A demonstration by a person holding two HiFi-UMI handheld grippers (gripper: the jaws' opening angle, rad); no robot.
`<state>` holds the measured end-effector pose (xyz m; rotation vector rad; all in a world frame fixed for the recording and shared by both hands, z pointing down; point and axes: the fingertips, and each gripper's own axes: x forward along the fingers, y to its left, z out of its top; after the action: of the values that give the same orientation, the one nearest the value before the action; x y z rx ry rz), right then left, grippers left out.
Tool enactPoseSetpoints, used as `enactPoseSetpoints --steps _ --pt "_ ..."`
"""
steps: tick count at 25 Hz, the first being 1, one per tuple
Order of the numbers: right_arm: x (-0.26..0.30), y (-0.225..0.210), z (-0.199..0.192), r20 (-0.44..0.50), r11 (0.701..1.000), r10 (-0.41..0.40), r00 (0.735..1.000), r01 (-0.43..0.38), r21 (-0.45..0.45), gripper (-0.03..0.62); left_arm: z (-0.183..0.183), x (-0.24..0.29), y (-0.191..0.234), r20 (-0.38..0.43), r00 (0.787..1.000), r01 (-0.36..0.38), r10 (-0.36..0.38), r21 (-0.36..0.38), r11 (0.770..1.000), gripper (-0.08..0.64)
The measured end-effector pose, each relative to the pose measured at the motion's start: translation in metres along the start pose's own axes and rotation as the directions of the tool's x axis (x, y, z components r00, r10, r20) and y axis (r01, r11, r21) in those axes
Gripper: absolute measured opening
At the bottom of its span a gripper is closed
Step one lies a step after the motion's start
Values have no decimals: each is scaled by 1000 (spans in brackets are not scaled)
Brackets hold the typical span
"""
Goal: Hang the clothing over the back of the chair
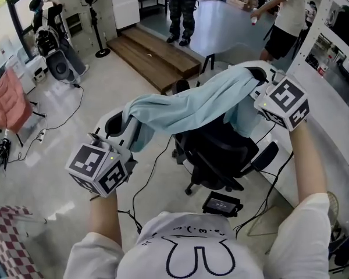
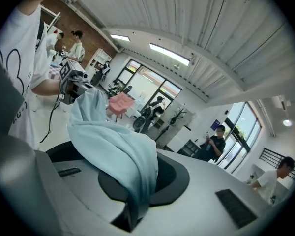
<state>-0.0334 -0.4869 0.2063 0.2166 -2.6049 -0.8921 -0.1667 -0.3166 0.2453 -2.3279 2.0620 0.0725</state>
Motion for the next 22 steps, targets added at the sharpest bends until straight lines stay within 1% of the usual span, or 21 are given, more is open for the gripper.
enactPoseSetpoints --steps 2,4,7,10,12,16,20,22 --pt "8 8 -7 -29 997 78 997 -79 -20 18 -10 -1 -1 -37 999 0 1 8 1000 28" --pt "15 17 -14 -63 987 153 986 -156 -35 18 -19 -3 -2 -73 997 -2 2 12 1000 28" --pt "22 26 -25 -105 966 253 962 -258 -30 18 -28 -6 -1 -103 995 -10 11 8 1000 28" --pt "28 32 -37 -148 941 334 931 -338 -2 18 -39 -8 0 -135 991 -9 7 -9 1000 28" --pt "31 35 -44 -178 921 386 905 -389 19 18 -47 -8 0 -160 987 -2 -2 -21 1000 28" --pt "36 47 -58 -240 873 481 843 -486 44 18 -68 -10 -2 -222 975 18 -28 -48 999 28" --pt "40 60 -75 -300 829 547 782 -555 67 20 -93 -8 -6 -272 957 73 -99 -104 992 28" --pt "43 66 -85 -330 809 573 750 -581 86 20 -107 -6 -6 -304 944 87 -125 -136 987 28"
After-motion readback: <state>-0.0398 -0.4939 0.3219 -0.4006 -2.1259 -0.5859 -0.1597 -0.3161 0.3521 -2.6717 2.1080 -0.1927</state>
